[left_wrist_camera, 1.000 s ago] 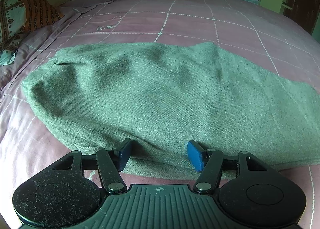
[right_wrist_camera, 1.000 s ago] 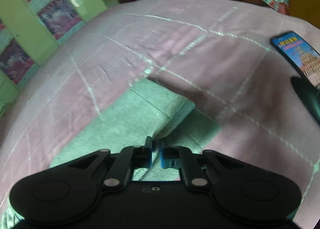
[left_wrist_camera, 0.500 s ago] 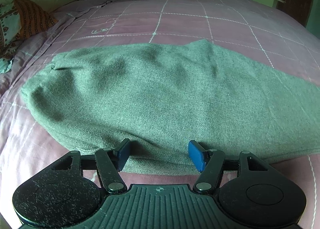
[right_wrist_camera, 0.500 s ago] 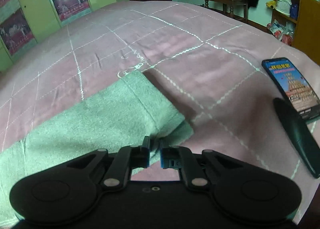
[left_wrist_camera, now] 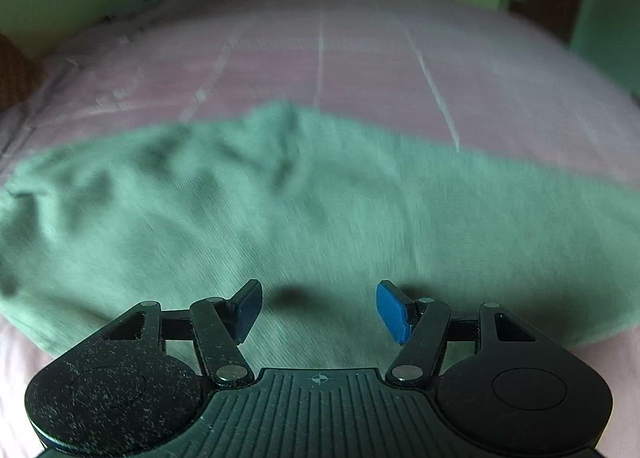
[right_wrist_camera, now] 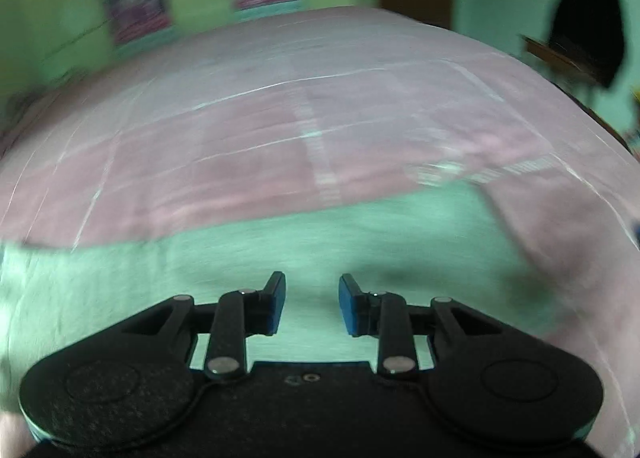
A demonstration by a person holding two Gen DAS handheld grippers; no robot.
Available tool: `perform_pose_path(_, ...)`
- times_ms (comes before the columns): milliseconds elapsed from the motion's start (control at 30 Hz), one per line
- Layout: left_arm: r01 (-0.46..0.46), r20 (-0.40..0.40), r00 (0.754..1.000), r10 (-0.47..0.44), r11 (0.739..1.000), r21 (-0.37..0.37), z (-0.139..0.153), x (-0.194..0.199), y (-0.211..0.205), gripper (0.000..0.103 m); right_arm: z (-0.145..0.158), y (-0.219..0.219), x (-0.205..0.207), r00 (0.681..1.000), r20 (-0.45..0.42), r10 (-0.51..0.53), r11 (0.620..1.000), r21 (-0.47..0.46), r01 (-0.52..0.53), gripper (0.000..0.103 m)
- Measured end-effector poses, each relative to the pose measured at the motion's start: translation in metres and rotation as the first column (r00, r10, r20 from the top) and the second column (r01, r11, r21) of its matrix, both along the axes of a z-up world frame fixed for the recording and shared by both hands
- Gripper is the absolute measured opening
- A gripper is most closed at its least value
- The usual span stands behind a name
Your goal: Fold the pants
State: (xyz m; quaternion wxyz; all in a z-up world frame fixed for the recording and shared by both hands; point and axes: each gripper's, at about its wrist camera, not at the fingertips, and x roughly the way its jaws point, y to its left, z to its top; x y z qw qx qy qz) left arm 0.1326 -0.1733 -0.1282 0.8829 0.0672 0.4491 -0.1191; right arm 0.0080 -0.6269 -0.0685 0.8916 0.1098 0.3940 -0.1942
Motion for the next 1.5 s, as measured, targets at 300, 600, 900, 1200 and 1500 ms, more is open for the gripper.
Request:
perform_pose_path(300,0.013,0.045,0.999,-0.014,1.000,0.005,-0.006,-0.025,0.019,0.068,-0.035,0.002,-0.012,0.990,-0.102,0.102,0.987,-0.112,-0.113,0.028)
perform_pose_path(600,0.134,0.050,0.990,-0.133,0.991,-0.014,0.007,0.032,-0.076,0.068,-0.011,0.085,0.047,0.961,-0.002,0.275,0.960,-0.046,-0.275,0.032)
perform_pose_path(900,0.009,0.040,0.999,-0.011,0.998,0.066,-0.023,0.092,-0.043,0.103,-0.053,0.130,0.103,0.937,-0.099,0.335,0.927,-0.141,-0.346,0.060)
perform_pose_path(1200,-0.167,0.069,0.984,0.163,0.984,0.062,-0.026,0.113,0.038,0.103,-0.053,0.041,0.079,0.994,-0.069,0.088,0.987,-0.128,-0.096,0.063)
perform_pose_path(1500,-0.179,0.102,0.980,0.172,0.982,0.061,-0.026,0.029,0.072,0.103,-0.029,0.071,0.046,0.979,-0.050,0.198,0.975,-0.095,-0.202,0.045)
